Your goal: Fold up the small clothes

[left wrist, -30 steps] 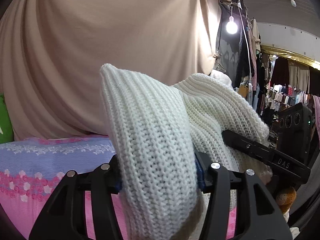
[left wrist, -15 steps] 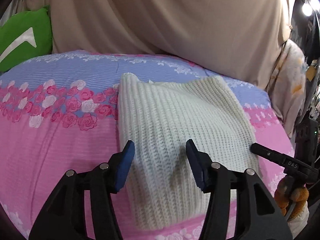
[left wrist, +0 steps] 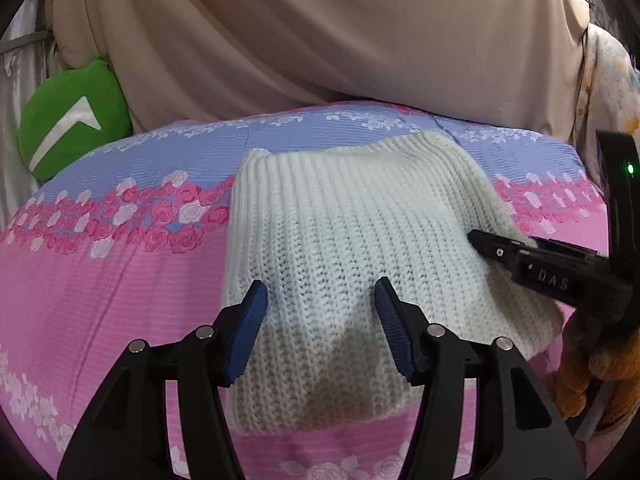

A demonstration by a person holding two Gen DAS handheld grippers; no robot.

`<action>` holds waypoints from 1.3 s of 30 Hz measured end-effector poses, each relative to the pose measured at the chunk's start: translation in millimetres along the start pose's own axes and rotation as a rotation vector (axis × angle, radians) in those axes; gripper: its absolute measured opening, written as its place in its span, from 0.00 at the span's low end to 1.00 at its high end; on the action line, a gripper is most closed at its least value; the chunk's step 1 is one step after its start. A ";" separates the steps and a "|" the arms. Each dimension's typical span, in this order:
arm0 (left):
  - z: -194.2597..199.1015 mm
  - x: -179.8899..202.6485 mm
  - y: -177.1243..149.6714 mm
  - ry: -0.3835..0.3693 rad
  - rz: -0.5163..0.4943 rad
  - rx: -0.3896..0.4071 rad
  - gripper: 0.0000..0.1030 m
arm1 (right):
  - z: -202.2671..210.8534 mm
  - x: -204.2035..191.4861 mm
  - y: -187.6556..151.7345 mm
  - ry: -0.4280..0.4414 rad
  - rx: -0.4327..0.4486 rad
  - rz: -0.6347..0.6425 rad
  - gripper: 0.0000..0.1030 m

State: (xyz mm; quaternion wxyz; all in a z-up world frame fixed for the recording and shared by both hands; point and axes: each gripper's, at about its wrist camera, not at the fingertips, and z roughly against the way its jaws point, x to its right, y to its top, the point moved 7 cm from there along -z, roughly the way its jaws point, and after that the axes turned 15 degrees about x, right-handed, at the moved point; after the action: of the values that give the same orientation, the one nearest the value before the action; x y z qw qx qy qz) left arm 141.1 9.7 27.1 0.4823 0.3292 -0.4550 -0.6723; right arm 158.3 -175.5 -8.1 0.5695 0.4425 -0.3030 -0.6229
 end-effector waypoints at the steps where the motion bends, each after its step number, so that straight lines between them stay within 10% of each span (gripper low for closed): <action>1: 0.5 1.2 0.1 0.012 -0.012 0.007 0.55 | -5.3 -2.2 3.9 -0.011 0.002 0.017 0.32; 11: 9.0 -3.5 -12.2 0.087 0.025 -0.006 0.74 | 41.5 1.3 6.0 -0.041 0.076 -0.055 0.46; 19: 19.8 3.9 -30.0 0.136 0.012 0.014 0.87 | 110.8 12.9 -40.9 -0.275 0.161 -0.015 0.80; 39: 60.5 16.7 -52.3 0.259 0.009 0.022 0.91 | 136.7 -28.7 -79.4 -0.277 0.152 0.103 0.83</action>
State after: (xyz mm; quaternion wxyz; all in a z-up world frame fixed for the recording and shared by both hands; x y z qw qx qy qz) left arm 64.2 18.0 0.8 0.5363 0.4164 -0.3977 -0.6171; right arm -0.4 -151.4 -14.2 0.5181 0.3782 -0.4472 -0.6233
